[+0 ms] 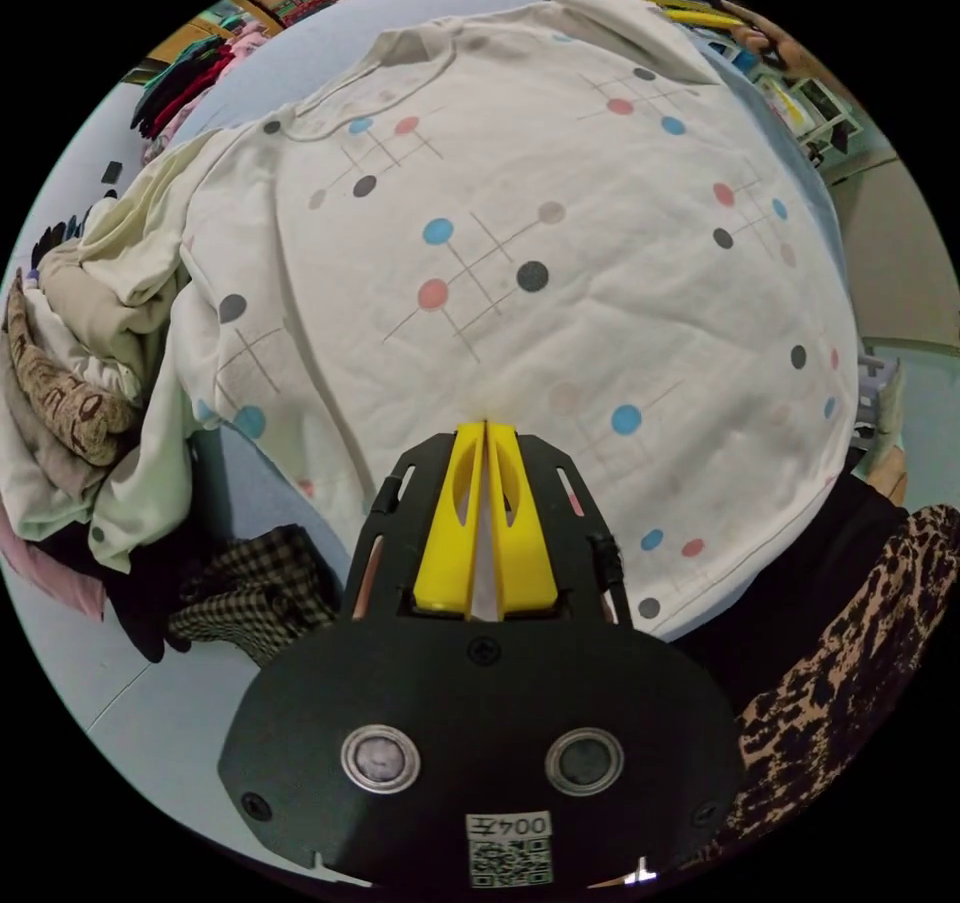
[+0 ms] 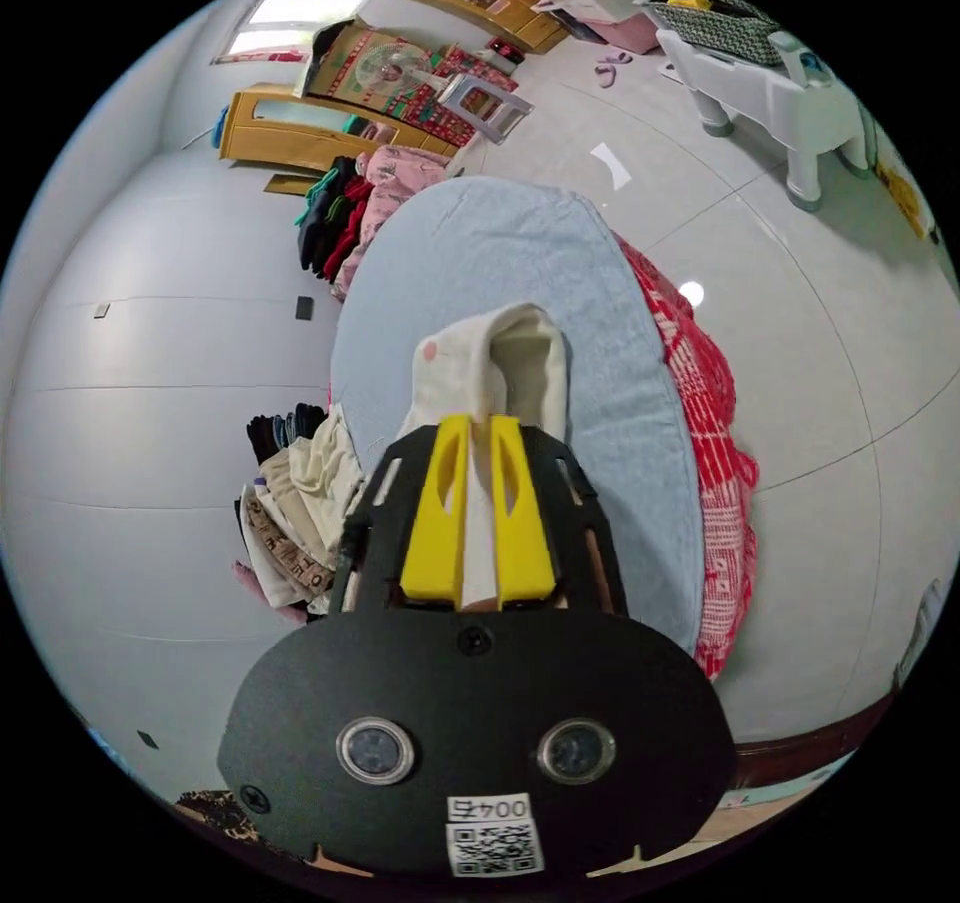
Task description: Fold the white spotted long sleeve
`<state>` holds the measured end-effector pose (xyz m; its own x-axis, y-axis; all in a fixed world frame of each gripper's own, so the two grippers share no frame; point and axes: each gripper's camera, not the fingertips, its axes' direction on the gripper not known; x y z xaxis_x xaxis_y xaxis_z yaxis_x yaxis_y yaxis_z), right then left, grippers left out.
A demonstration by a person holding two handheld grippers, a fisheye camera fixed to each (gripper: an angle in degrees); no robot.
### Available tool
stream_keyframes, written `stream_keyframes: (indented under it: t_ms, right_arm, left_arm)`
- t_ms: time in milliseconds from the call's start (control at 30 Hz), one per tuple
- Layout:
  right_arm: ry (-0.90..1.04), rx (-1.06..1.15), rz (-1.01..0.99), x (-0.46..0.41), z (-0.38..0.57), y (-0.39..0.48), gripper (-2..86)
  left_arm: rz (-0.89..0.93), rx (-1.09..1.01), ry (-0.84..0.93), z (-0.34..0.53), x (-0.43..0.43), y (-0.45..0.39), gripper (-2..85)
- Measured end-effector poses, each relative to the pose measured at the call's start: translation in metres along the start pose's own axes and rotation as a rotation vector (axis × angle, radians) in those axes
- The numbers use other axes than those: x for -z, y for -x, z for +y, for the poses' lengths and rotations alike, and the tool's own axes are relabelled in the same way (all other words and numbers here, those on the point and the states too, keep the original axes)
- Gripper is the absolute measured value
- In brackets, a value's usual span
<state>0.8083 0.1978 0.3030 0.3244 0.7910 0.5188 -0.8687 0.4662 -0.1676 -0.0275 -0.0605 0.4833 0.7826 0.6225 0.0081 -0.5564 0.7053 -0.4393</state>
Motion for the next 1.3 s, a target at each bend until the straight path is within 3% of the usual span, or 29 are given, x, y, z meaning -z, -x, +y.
stream_keyframes:
  t_ms: [167,267,567,700,800,867,967,1033,1100,1167,1233,1300]
  right_arm:
    - [-0.105,0.15,0.051,0.07,0.002,0.008,2.4]
    - [-0.129,0.128,0.094,0.116,0.019,-0.018,2.1]
    - [0.011,0.021,0.173,0.139,0.083,-0.097,4.7]
    - [-0.171,-0.179,-0.047,0.164,0.068,-0.142,11.7]
    - [-0.185,-0.283,-0.143,0.155,0.047,-0.161,15.7]
    - [-0.185,-0.309,-0.191,0.145,0.035,-0.162,15.3]
    - [-0.184,-0.162,-0.311,0.134,0.018,-0.124,6.5]
    - [-0.232,-0.011,-0.116,0.146,0.018,-0.074,5.2]
    - [-0.315,0.142,0.317,0.16,0.026,-0.014,4.9]
    - [-0.331,0.123,0.557,0.16,0.025,-0.001,5.0]
    - [-0.301,0.062,0.674,0.159,0.019,-0.007,4.6]
    - [-0.35,0.046,0.667,0.165,0.026,-0.002,5.1]
  left_arm:
    - [-0.003,0.014,0.002,-0.016,-0.007,-0.005,0.3]
    - [0.006,0.014,0.008,-0.026,-0.012,-0.005,0.2]
    - [0.133,0.094,-0.026,-0.041,-0.026,0.015,0.2]
    - [0.157,0.092,-0.014,-0.05,-0.031,0.021,0.2]
    - [0.146,0.082,-0.008,-0.056,-0.034,0.022,0.2]
    - [0.139,0.082,-0.009,-0.058,-0.035,0.023,0.2]
    - [0.134,0.088,-0.013,-0.061,-0.038,0.026,0.3]
    - [0.136,0.09,-0.015,-0.062,-0.039,0.029,0.3]
    - [0.142,0.091,-0.019,-0.063,-0.041,0.034,0.3]
    - [0.142,0.089,-0.022,-0.063,-0.042,0.037,0.3]
    - [0.134,0.081,-0.028,-0.063,-0.043,0.039,0.3]
    - [0.115,0.07,-0.037,-0.062,-0.043,0.041,0.3]
